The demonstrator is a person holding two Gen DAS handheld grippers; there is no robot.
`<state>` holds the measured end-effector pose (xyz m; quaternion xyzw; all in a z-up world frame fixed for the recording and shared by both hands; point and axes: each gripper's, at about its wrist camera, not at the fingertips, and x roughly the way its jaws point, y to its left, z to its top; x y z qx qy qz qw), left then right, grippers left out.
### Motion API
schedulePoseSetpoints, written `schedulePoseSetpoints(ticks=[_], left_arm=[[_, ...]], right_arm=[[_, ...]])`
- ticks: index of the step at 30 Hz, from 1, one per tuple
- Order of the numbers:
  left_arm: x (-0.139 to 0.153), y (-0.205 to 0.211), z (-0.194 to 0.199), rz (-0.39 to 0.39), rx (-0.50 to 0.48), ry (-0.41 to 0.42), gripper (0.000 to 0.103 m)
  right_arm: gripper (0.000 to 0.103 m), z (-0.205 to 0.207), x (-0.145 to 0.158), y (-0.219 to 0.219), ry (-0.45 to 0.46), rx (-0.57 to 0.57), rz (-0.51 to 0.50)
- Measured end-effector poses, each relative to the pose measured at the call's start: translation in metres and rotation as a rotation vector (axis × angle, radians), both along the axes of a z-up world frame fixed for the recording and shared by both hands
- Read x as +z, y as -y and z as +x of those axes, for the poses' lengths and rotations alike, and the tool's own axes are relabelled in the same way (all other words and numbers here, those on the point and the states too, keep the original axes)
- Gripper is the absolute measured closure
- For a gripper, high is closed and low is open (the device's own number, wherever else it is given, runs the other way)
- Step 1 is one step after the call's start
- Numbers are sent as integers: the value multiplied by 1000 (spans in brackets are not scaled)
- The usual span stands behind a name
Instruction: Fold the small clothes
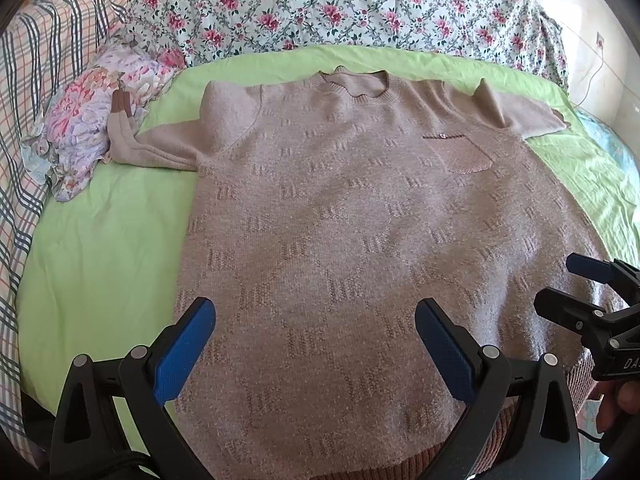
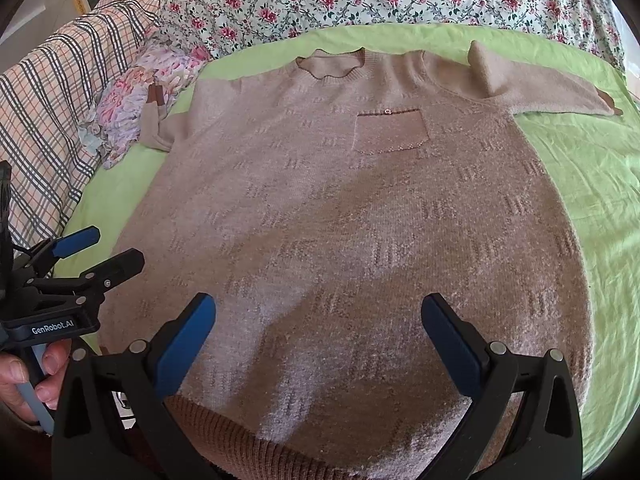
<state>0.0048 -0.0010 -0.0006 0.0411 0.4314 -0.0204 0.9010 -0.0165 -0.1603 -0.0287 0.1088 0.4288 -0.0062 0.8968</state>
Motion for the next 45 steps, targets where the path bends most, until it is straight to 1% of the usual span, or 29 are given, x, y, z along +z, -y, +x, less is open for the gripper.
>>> schedulePoseSetpoints(ticks=[8,11,16,19,20,22,24,26,28,29,30,35,37,38,41,42,44,45], left_arm=[[0,-1,2,-1,-4,-17,3],[0,-1,1,3,-4,3,3],[0,-1,2,2,-5,4,3],[0,-1,3,-5,-6,-15,3],[0,-1,6,-18,-6,-41,3],[1,-1,8,-19,-6,-44,3],[1,0,10,-12,-9,-35,3],[1,2,11,6,-13,-10,3],[1,3,13,4,-17,-10,3],[1,4,13,11,-17,12,3],[1,4,14,9,-18,16,3],[2,4,22,-27,-24,37,3],[1,6,27,-17,-24,32,3],[0,6,29,-2,-25,12,3],[-1,6,38,-3,-22,-3,3],[-1,7,41,-5,-21,-4,3],[-1,7,44,-43,-20,-7,3],[0,8,46,-40,-21,-9,3]], right_arm=[[1,-3,0,-3,-4,-1,-2],[1,-2,1,-4,-4,-3,-5],[1,-1,2,-2,-36,-4,-31],[1,0,3,-1,-36,-5,-24],[1,0,4,-1,-30,-5,-18],[0,0,4,0,-25,-6,-5],[1,1,4,2,-25,-8,-2],[1,2,5,5,-8,-11,8],[1,1,4,6,14,-18,8],[1,2,4,7,11,-22,6],[1,3,3,8,6,-25,7],[1,7,1,19,-9,-41,17],[1,9,1,25,0,-53,26],[1,9,1,29,0,-59,29],[1,10,3,39,21,-74,8],[1,11,4,42,29,-80,11],[1,13,5,49,23,-91,30],[1,14,6,52,27,-93,33]])
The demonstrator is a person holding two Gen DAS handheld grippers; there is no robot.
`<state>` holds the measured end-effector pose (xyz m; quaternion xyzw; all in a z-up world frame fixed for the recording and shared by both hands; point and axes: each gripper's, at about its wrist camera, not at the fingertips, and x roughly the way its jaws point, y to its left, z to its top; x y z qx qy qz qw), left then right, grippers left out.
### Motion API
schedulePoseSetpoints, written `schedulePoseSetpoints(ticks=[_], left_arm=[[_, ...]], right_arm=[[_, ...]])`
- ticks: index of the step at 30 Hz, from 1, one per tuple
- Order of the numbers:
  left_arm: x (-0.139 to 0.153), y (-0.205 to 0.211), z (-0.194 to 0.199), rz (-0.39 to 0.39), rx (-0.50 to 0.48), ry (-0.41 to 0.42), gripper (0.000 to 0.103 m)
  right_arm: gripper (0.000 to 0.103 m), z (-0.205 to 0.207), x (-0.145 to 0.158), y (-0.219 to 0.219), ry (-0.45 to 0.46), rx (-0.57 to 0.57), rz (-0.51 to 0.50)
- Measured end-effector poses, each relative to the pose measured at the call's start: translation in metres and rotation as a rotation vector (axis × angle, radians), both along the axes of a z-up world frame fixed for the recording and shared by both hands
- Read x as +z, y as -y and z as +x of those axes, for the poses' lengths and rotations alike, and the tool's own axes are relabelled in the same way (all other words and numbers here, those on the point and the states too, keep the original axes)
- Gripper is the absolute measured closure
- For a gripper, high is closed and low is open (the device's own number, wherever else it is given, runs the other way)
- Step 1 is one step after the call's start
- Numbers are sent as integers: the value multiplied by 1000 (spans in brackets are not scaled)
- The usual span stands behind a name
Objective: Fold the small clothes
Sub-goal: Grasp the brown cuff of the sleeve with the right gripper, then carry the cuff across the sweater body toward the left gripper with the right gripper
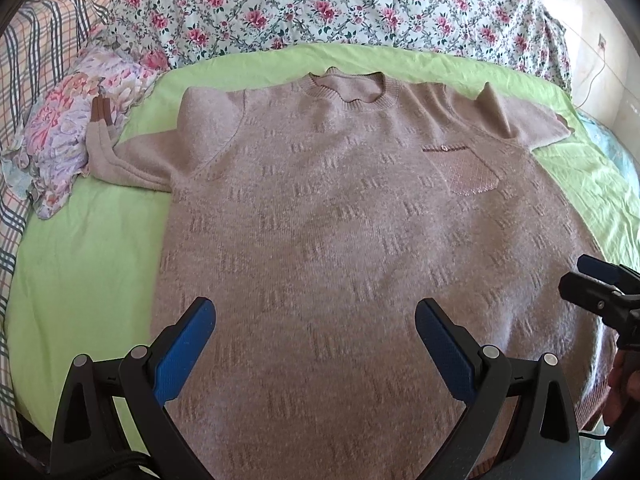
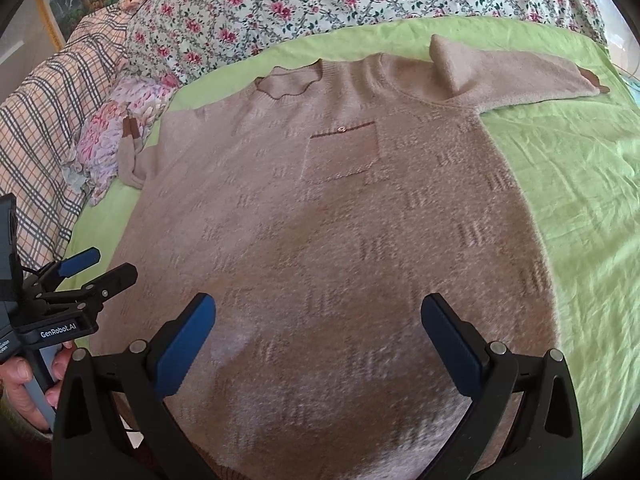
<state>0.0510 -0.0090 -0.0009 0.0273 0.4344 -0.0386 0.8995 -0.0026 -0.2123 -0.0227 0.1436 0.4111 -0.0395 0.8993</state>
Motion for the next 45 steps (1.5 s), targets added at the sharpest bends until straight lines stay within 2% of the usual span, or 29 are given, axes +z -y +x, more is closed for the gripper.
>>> schedulePoseSetpoints(ticks=[6,10,13,14,16,19,23,25,27,32,36,38,40,45], left_arm=[[4,6,15,8,-6,3,3],[10,3,28,7,8,17,3],[15,-2,41,20,33,33,3],[17,-3,46,23,45,36,3],[22,-6,54,22,65,44,3],[29,-6,65,21,82,62,3],[30,1,79,20,85,62,3],[25,7,86,27,77,45,3],[17,14,92,40,69,20,3],[-5,26,104,78,54,-43,3],[-20,31,113,100,59,-82,3],[-24,31,118,92,64,-91,3],[-28,31,121,84,67,-98,3],[-26,28,123,61,67,-90,3]], right_arm=[[1,11,5,24,8,-7,91],[1,17,16,68,43,-74,151],[1,20,25,112,75,-155,136],[3,22,28,126,84,-179,135],[19,28,32,163,98,-252,153],[33,36,25,231,115,-372,188],[40,49,13,312,131,-498,209],[46,56,5,355,152,-563,255],[52,62,0,393,169,-630,256],[54,79,-8,460,206,-735,248],[54,94,-16,494,257,-799,293],[65,96,-16,499,260,-819,295],[93,98,-13,497,255,-806,290],[95,95,17,454,302,-682,202]])
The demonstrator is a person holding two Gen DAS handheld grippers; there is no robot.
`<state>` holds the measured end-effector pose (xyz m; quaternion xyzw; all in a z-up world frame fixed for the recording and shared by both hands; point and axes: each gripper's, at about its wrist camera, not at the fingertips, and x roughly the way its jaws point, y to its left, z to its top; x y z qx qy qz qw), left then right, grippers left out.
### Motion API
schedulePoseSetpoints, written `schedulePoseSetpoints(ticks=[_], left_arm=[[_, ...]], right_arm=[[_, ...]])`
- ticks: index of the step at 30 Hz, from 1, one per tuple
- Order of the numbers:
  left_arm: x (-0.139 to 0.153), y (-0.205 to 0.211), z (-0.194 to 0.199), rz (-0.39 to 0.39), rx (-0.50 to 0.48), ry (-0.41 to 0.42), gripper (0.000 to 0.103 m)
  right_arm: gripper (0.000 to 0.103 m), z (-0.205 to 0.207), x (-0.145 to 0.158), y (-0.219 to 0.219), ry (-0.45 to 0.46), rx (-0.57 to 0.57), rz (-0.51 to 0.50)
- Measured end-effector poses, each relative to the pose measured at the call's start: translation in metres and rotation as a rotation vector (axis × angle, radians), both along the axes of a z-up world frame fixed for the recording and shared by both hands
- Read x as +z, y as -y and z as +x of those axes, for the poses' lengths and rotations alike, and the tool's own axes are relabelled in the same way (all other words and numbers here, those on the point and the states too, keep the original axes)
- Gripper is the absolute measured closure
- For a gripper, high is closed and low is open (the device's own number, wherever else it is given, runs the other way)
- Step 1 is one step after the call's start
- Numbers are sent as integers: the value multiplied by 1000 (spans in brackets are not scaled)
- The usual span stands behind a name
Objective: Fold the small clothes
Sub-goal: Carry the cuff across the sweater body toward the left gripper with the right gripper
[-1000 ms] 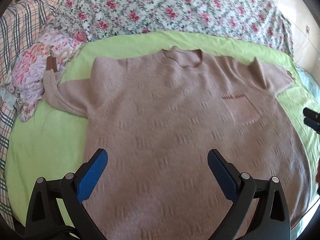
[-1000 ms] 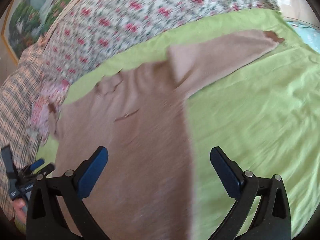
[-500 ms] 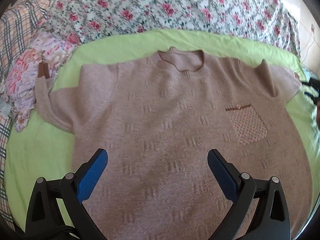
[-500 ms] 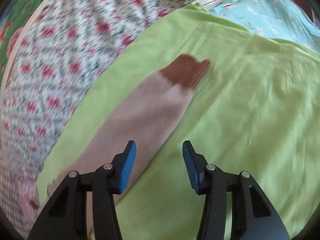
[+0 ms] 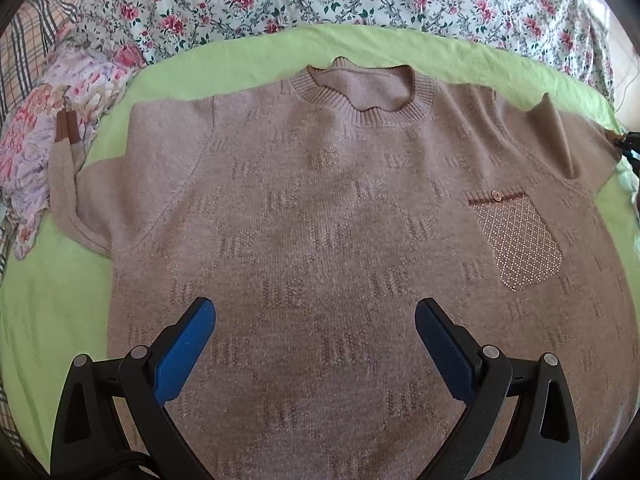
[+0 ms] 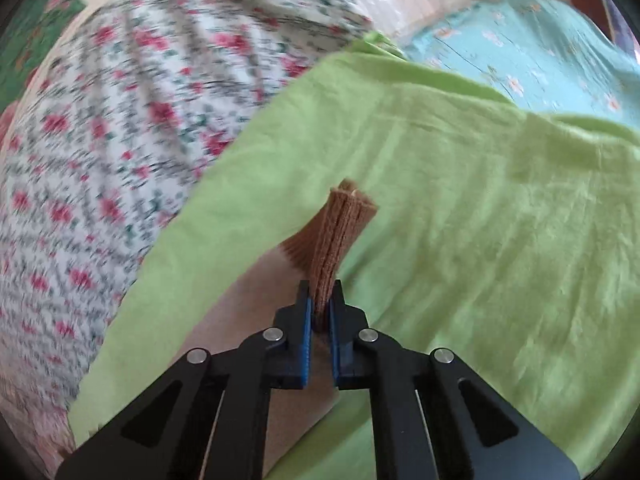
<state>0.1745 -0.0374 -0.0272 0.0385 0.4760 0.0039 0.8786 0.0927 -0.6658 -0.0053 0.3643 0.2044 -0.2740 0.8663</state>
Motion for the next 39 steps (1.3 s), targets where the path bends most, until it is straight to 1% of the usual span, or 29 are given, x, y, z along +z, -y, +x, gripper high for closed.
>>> schedulePoseSetpoints(ticks=[2,4,6,8,9,13,15,16,18,19,21,24,28,30,31,32,33,34,35,37,39], left_arm=[[2,-3,-1,-16,3,7,3],[5,-8,-3,-30,10,14,3],[7,-13,-4,-43,16,20,3],[8,-17,-5,-52,21,29,3],[9,-20,-5,-58,23,31,3],[12,-37,-8,-106,27,38,3],[13,-45,-10,-129,30,43,3],[14,-49,-11,-141,34,47,3],[14,-60,-13,-170,39,52,3],[14,-64,-14,-182,41,55,3],[14,-73,-14,-218,43,55,3],[12,-85,-13,-281,42,50,3],[7,-91,-6,-340,38,35,3],[4,-92,0,-368,30,29,3],[1,-91,5,-384,25,20,3],[-1,-90,8,-395,20,15,3],[-4,-88,12,-407,17,8,3],[-7,-84,20,-418,13,-2,3],[-9,-81,25,-424,8,-5,3],[-15,-69,41,-432,-10,-13,3],[-20,-59,55,-409,-17,-20,3]], right_arm=[[95,-1,17,-30,16,71,-30],[95,2,26,-62,37,150,-41],[95,9,31,-96,60,232,-24],[95,22,33,-138,79,332,-2],[95,31,33,-166,85,393,12],[95,62,27,-253,108,592,84],[95,80,23,-303,103,705,135],[95,86,21,-319,101,742,158],[95,108,10,-367,81,837,206],[95,114,6,-381,72,859,216],[95,134,-8,-423,36,930,247],[95,161,-25,-461,-7,979,289],[94,175,-43,-488,-43,1008,317],[90,177,-50,-492,-82,1013,322],[85,177,-51,-493,-95,1010,333],[80,176,-54,-490,-92,1012,365],[69,173,-53,-487,-79,1008,379],[62,169,-51,-481,-63,995,383],[59,165,-49,-476,-55,982,380],[58,154,-41,-460,-17,951,384],[58,138,-32,-439,26,902,374]])
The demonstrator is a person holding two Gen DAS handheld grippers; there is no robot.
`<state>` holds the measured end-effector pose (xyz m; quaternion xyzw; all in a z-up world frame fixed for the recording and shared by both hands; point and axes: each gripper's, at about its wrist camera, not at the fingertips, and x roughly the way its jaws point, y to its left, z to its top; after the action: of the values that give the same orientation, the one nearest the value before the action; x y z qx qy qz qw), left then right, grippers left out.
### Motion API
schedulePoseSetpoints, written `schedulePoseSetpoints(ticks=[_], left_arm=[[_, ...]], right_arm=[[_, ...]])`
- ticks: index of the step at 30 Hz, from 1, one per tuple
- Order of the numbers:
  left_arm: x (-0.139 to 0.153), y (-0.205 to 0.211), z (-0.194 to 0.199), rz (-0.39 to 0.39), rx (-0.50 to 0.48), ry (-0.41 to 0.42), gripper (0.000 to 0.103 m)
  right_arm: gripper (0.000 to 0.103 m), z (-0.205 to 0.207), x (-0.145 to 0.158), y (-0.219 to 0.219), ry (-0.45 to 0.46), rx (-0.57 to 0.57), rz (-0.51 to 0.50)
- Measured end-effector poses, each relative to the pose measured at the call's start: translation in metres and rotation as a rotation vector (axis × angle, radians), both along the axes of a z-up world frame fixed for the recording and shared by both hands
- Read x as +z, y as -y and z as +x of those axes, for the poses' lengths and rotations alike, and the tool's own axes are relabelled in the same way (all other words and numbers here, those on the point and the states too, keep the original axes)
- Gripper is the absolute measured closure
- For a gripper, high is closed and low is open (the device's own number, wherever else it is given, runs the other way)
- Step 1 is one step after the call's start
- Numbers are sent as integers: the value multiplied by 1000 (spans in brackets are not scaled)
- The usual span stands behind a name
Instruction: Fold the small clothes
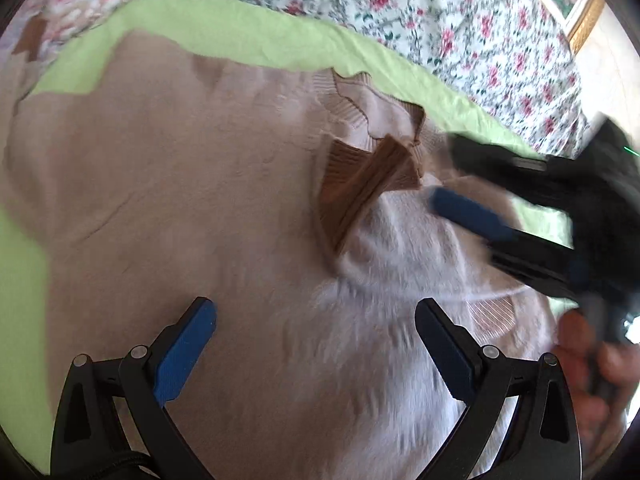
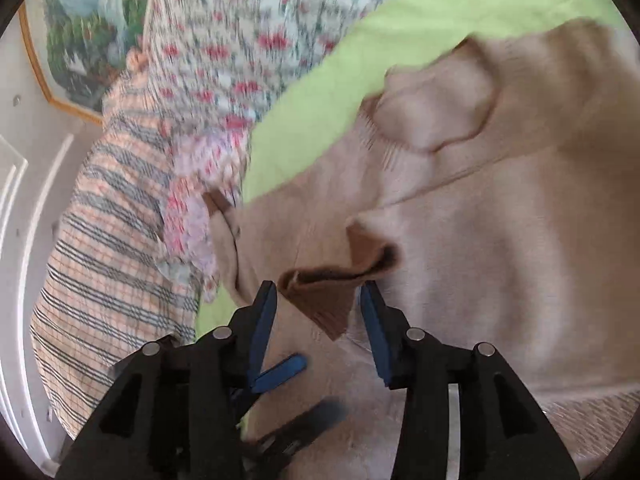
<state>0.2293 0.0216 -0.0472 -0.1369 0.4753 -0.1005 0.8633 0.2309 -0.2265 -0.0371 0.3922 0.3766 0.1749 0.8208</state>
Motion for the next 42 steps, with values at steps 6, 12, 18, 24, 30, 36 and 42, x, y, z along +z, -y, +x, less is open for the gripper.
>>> schedulePoseSetpoints(ticks=[6,12,18,24,30,36,42], left_arm=[[-1,10,49,45,20,41,45],[17,-14,36,-7,14,104,96],[-5,-51,25,-62,45,27,70],[0,-43,37,7,14,60,95],[-7,-55,25,-40,27,53,93],[16,-34,25,24,-29,130,97],[1,-29,33,38,-26,82,97]], right_arm=[[58,-52,14,56,46,-200,-17],[58,-92,16,103,56,-330,-60],[58,-103,9,146,-12,-426,-157],[58,-70,0,177,-100,-431,-298],[58,-27,-31,179,-194,-329,-394],[95,-52,1,187,-83,-382,-427],[93,-55,-25,193,-202,-409,-470]])
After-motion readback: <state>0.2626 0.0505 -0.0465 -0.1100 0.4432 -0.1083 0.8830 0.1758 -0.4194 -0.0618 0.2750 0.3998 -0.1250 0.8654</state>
